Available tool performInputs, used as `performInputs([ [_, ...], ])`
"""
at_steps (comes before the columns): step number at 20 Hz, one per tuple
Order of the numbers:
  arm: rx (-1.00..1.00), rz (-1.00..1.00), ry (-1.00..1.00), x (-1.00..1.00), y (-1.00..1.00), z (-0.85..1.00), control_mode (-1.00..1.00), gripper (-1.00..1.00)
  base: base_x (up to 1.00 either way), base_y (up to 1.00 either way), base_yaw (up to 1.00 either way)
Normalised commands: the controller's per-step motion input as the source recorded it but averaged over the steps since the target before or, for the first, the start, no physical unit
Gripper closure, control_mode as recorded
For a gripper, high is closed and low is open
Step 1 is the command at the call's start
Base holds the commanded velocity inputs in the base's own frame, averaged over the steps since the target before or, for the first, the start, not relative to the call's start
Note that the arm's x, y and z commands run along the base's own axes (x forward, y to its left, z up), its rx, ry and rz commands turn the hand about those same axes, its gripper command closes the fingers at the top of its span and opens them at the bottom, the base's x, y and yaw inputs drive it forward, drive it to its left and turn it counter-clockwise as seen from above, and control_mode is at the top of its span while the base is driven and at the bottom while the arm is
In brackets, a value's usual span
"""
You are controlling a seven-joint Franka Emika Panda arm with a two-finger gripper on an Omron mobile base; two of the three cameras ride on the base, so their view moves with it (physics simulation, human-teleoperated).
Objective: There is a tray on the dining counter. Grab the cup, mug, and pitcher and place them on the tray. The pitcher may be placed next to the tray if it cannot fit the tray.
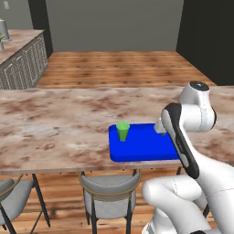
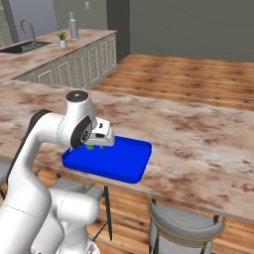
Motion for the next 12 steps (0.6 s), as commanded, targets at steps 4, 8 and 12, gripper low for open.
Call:
performInputs([
  [4, 0.0, 0.0, 0.01, -0.26, -0.07, 0.4, -1.0, -1.0, 0.0, 0.0, 0.0],
  [8, 0.0, 0.0, 0.0, -0.23, -0.01, 0.31, -1.0, -1.0, 0.0, 0.0, 0.0],
  [12, -0.01, -0.02, 0.0, -0.3, 0.0, 0.25, -1.0, -1.0, 0.0, 0.0, 0.0],
])
